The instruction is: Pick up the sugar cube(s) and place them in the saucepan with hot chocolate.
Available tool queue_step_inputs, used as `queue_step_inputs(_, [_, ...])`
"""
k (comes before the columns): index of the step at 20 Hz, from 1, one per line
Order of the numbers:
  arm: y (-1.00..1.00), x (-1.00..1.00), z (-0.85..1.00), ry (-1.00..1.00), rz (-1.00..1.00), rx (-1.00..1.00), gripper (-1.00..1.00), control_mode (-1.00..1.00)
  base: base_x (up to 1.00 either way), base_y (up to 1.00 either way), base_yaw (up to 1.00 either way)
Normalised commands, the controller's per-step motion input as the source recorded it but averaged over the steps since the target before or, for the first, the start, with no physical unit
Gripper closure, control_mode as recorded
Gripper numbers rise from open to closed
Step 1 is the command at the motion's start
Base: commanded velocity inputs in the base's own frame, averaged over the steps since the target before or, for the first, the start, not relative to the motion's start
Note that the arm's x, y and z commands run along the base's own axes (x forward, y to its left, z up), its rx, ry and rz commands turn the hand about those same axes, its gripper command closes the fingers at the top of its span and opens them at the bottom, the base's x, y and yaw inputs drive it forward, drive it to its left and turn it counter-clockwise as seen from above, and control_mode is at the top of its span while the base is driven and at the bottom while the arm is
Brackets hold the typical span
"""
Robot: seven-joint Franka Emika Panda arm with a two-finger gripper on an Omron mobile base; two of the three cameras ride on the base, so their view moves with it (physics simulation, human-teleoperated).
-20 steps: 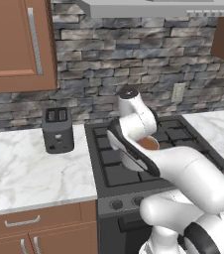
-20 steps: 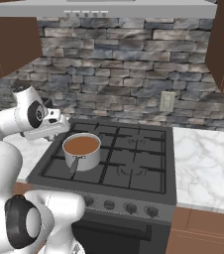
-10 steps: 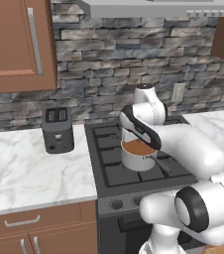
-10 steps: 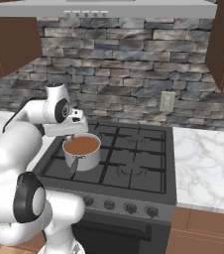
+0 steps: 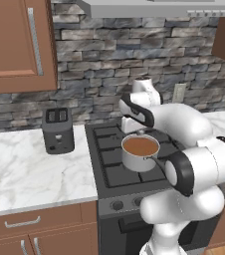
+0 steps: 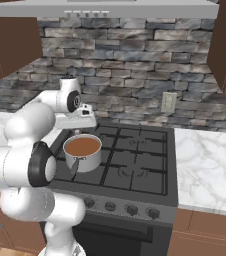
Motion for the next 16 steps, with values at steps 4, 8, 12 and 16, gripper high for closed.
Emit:
queue_step_inputs(4, [-0.09, 0.29, -0.24, 0.0, 0.0, 0.0, 1.0, -1.0, 0.0, 0.0, 0.0])
queue_step_inputs(8, [-0.24, 0.23, -0.34, 0.0, 0.0, 0.0, 1.0, -1.0, 0.0, 0.0, 0.0])
queue_step_inputs(12, [-0.22, 0.29, -0.4, 0.0, 0.0, 0.0, 1.0, -1.0, 0.0, 0.0, 0.0])
queue_step_inputs(16, [-0.19, 0.33, -0.4, 0.0, 0.0, 0.0, 1.0, -1.0, 0.0, 0.0, 0.0])
